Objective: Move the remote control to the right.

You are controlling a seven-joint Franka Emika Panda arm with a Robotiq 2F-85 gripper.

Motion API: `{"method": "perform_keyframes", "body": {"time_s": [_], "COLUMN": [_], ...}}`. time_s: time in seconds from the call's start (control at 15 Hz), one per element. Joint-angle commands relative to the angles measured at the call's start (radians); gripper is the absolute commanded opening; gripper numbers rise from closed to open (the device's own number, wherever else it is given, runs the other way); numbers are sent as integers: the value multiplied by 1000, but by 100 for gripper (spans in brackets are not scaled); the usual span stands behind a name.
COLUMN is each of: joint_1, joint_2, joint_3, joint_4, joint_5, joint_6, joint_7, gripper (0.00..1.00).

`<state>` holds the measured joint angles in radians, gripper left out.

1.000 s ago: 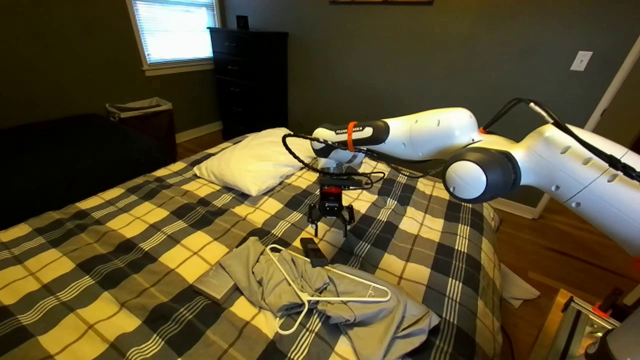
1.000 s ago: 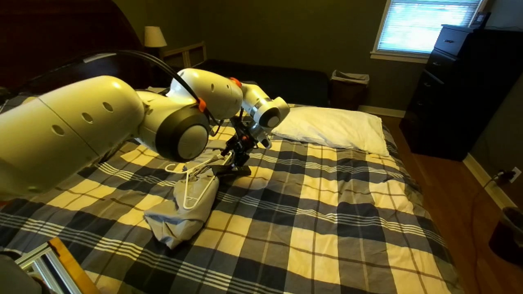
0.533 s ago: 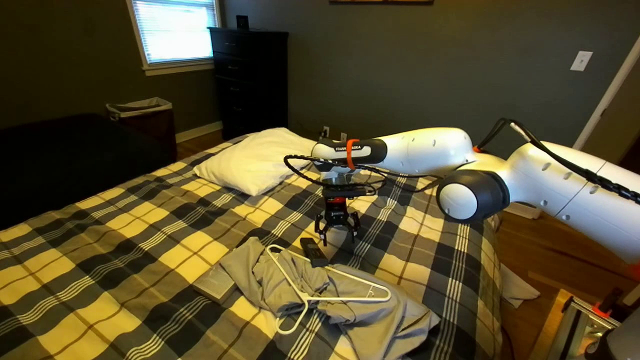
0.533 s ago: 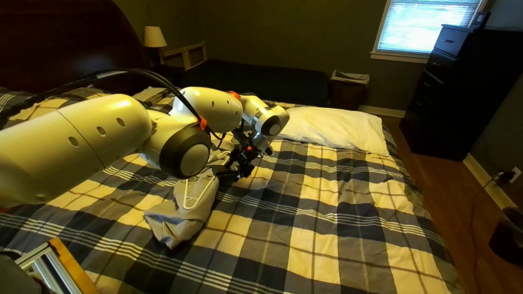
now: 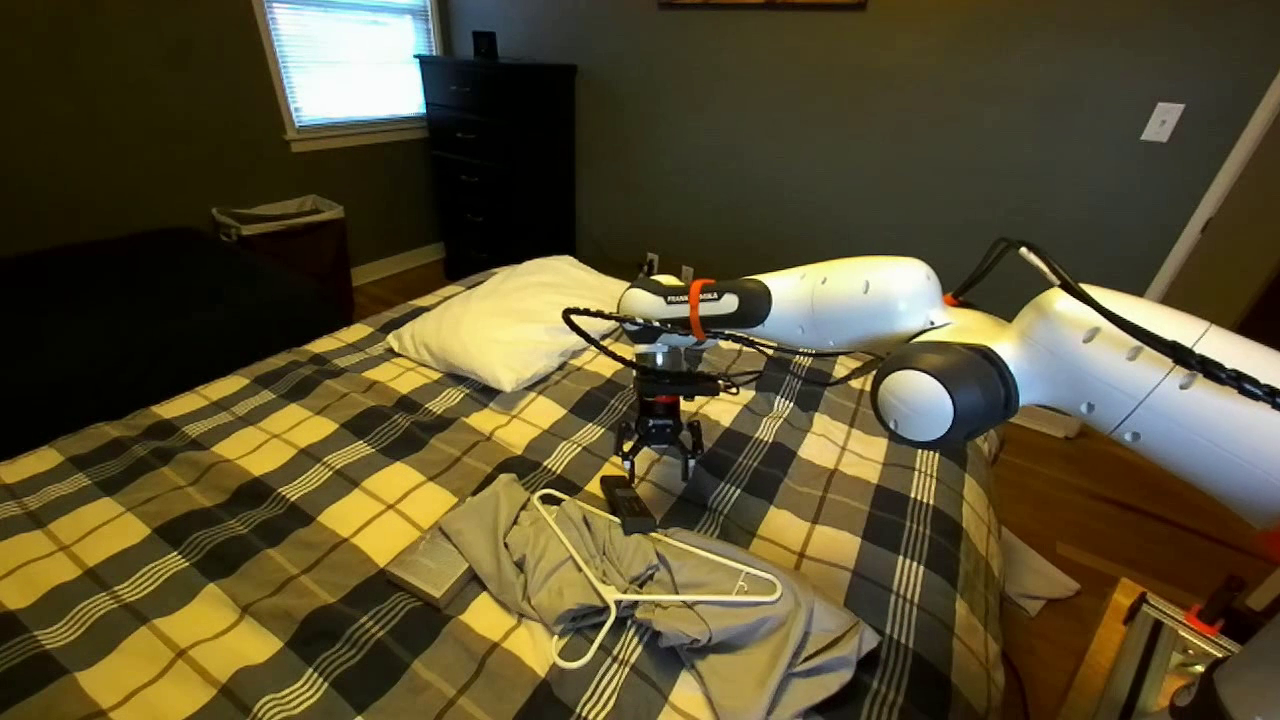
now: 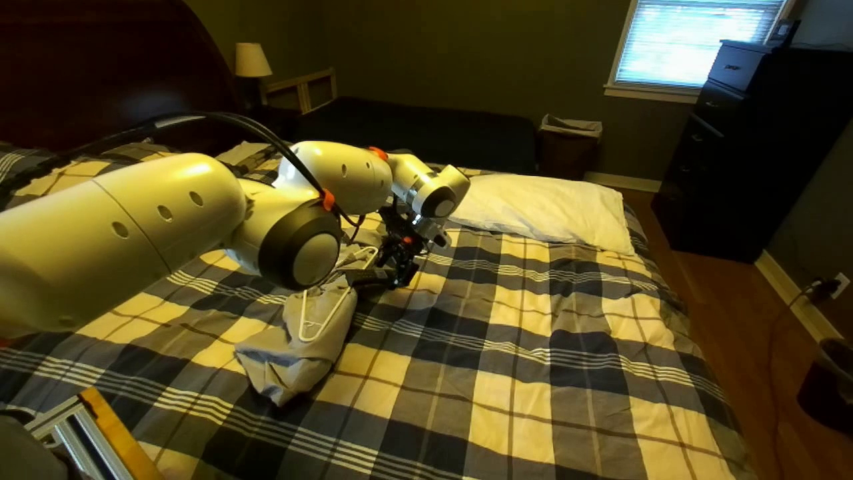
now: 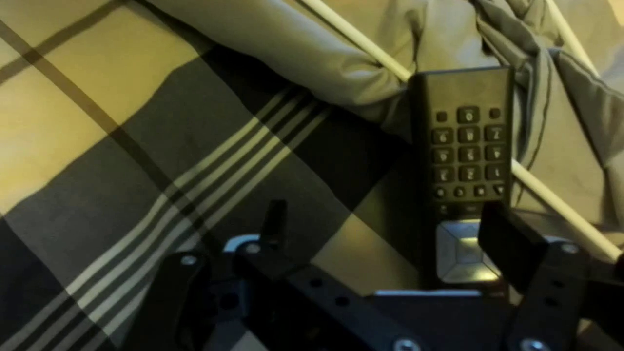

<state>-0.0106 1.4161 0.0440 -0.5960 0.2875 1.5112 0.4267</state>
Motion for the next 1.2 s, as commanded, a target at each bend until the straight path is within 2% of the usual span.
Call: {"method": "perform_keyframes", "body": {"time_s": [0.0,0.4,0.47,0.53,0.6,0.67,0.87,1.0,1.13], "joint_1": [36,78,81,82,82,82,82,82,84], "joint_2": [21,42,46,51,55,58,64,61,48], "joint_3": [-5,-11,-14,-16,-18,-21,-29,-37,-47], "joint_4": [29,29,29,29,29,29,29,27,22], "joint_5": [-6,-13,-14,-14,-13,-12,-11,-13,-18], "joint_6": [96,120,119,118,119,121,121,122,114], "joint_7": [25,45,53,57,64,69,82,93,94], "gripper": [100,100,96,86,71,68,41,29,29]}}
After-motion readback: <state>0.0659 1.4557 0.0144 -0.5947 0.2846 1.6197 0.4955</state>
